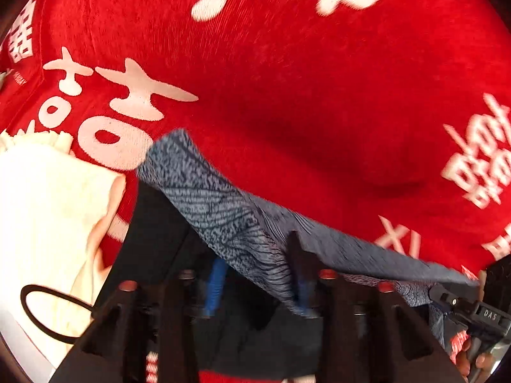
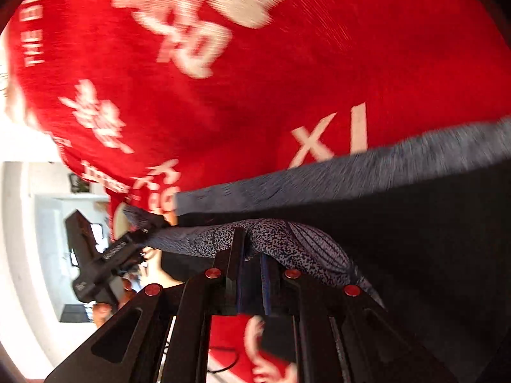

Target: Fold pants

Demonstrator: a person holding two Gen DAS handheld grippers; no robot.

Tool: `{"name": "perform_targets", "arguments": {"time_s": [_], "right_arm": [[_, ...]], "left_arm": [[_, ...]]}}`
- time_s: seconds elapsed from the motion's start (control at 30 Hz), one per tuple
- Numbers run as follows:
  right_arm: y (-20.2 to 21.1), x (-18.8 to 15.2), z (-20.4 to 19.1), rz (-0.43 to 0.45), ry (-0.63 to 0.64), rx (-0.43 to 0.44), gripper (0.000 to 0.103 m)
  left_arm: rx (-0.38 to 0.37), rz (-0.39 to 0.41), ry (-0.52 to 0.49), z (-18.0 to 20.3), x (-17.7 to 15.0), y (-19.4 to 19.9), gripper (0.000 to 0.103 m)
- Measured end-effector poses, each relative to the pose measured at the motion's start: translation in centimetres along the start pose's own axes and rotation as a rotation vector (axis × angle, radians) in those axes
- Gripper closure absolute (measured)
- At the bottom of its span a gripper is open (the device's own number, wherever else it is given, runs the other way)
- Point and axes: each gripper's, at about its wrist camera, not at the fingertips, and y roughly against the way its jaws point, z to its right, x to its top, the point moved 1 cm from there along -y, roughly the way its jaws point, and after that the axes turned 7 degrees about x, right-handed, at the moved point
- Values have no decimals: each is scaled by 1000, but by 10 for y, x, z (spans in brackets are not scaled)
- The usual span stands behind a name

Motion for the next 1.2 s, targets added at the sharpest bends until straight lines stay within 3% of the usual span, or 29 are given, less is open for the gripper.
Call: {"name": "perform_targets", "arguments": {"time_s": [0.03,0.1,0.23,0.33,0.43,0.47,0.5,0.67,0.77,0.97,1.1,1.2], "right_arm": [[-7,8,7,-16,-3,-14,93],[-22,18,21,-55,-5,-33,93],[-33,25,33,-80,-15,-29,93],[-31,28,32,-111,-14,-36,89],[-11,29,12,-88,63,-49,59],[1,30,4,-59,85,-45,36],[13,31,-4,-17,103,-57,20],[83,11,-12,111,130,-146,20],[127,-27,10,140,86,-219,20],[202,-154,68,193,-84,-390,20],[243,-250,111,261,-273,-450,20],[254,-308,134,307,-353,-486,20]], "left_arm": [[23,2,10,0,4,-8,39],[89,5,15,-1,6,-19,17],[150,-23,17,-5,6,-27,15],[204,-6,-48,3,-2,-8,15],[255,23,-152,18,-17,17,15],[262,30,-189,25,-24,24,15],[270,30,-219,32,-30,30,15],[170,-56,-378,85,-79,43,15],[61,-120,-493,133,-119,47,15],[-158,-263,-621,216,-196,49,15],[-198,-268,-744,261,-239,51,15],[-215,-288,-771,275,-258,44,15]]}}
